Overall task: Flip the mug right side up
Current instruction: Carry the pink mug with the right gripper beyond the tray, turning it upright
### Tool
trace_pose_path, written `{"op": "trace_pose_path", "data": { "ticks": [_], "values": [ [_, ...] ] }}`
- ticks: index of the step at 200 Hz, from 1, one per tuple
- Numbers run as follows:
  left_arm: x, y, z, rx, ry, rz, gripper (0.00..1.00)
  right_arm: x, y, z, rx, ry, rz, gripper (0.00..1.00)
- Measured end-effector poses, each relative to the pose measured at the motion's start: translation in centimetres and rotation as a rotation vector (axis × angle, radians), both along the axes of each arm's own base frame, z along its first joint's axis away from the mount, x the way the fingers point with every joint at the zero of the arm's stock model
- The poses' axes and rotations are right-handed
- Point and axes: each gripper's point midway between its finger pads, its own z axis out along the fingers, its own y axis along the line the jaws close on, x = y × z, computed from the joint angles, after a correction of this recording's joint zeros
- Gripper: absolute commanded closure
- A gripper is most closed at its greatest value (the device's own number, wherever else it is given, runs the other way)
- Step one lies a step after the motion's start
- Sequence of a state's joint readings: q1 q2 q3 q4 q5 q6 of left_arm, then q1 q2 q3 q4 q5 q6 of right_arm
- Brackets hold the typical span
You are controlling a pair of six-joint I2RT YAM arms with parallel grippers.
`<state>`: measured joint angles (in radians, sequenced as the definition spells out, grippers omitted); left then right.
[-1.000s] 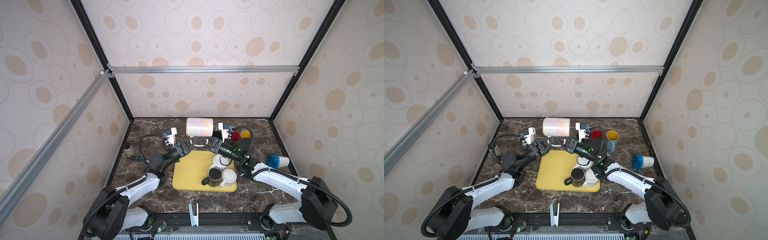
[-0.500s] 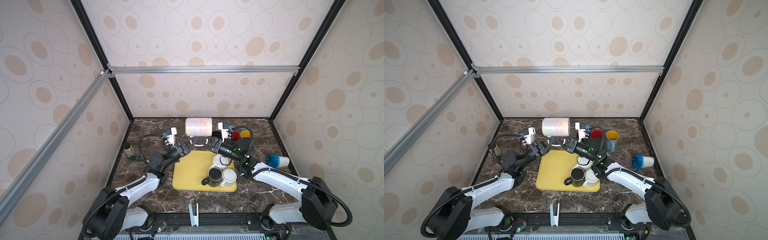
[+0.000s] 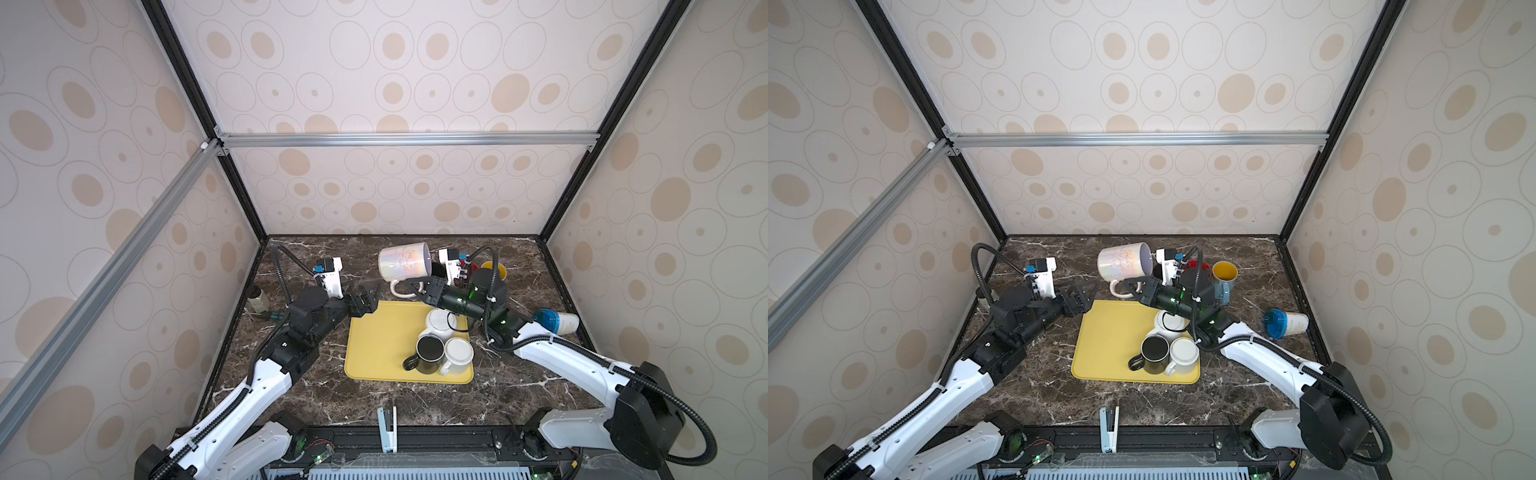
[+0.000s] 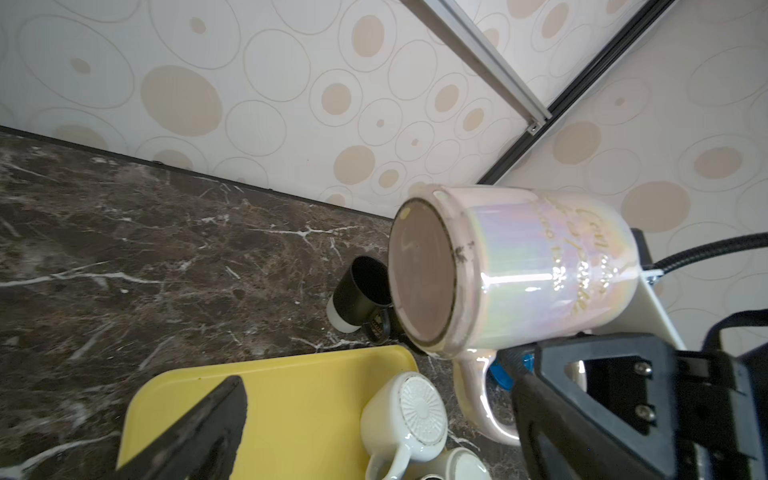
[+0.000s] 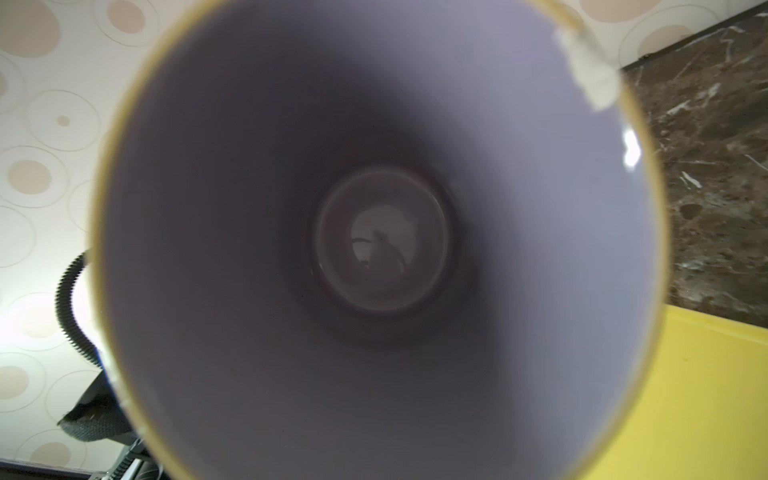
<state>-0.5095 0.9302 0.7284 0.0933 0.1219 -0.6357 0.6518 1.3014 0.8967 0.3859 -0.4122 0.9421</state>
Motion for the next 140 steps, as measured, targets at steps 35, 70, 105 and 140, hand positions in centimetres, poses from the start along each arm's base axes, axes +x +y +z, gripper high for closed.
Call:
{"op": "trace_pose_path", "data": {
  "ticks": [35,70,105,140],
  "values": [
    [0.6,0.7,-3.7,0.127,0.103,0.039,0.0,0.4,-0.4,-1.0,-0.11,0.044,-0.023,1.0],
    [0.5,1.7,-5.7,0.232,0.158,0.067,0.0,1.6,-0.9,-1.8,-0.269,0.071,-0.063,1.0],
    [0.4,1.7,-6.0,0.263,0.156,0.053,0.0,3.7,-1.3,-3.1,-0.436,0.101,-0.121,1.0],
    [0.2,1.5,-6.2,0.266,0.156,0.036,0.0,6.1,-1.0,-3.9,-0.614,0.12,-0.161,1.0]
  ]
}}
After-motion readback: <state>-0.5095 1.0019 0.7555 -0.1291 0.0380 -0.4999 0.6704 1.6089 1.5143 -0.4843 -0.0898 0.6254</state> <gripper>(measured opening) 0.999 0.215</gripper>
